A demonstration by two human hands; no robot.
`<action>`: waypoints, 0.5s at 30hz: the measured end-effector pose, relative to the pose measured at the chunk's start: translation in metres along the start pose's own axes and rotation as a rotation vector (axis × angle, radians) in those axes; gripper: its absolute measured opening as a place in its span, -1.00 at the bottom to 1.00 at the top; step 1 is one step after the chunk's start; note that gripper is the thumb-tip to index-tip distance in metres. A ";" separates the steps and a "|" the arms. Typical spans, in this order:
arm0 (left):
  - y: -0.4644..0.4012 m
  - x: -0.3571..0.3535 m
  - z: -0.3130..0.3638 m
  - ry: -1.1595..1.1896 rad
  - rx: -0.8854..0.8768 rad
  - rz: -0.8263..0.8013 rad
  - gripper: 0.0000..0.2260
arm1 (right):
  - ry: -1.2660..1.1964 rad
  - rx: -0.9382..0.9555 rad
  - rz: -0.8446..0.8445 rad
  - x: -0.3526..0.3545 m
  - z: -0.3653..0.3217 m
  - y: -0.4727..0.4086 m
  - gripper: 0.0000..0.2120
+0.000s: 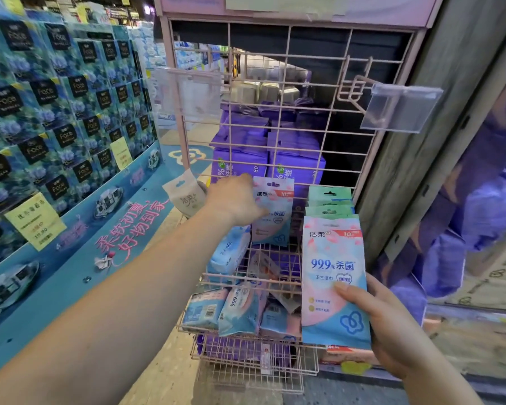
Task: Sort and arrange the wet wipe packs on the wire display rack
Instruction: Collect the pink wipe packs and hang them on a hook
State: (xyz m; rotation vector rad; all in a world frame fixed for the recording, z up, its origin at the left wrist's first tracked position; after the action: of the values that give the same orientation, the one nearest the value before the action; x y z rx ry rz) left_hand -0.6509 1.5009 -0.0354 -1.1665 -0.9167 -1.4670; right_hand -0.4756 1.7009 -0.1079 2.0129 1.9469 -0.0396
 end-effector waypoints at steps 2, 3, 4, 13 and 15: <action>-0.010 -0.008 0.011 0.240 0.028 0.011 -0.42 | 0.000 0.010 0.007 0.002 0.000 -0.001 -0.56; -0.014 -0.011 0.013 0.307 0.056 0.049 -0.43 | -0.003 0.011 0.011 0.002 0.000 -0.002 -0.56; -0.017 -0.014 0.014 0.327 0.078 0.100 -0.43 | -0.007 0.011 0.019 0.002 0.000 -0.002 -0.55; -0.011 -0.025 -0.009 0.334 -0.088 0.230 -0.67 | 0.014 0.007 0.069 0.001 -0.002 -0.010 -0.72; -0.010 -0.023 -0.011 0.265 -0.096 0.184 -0.61 | 0.024 0.006 0.054 -0.002 -0.001 -0.011 -0.70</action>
State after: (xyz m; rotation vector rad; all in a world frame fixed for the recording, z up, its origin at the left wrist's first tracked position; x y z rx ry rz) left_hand -0.6626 1.4985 -0.0606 -1.0639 -0.5485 -1.4836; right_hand -0.4866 1.6991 -0.1092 2.0774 1.9083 -0.0080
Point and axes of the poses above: each hand's wrist, its own y-axis away from the middle knuckle, its own x-axis out of the back of the hand, z = x × y, the point moved 2 cm from there along -y, towards the middle knuckle, and after that the axes turned 4 degrees about -z, right-handed, at the moved point
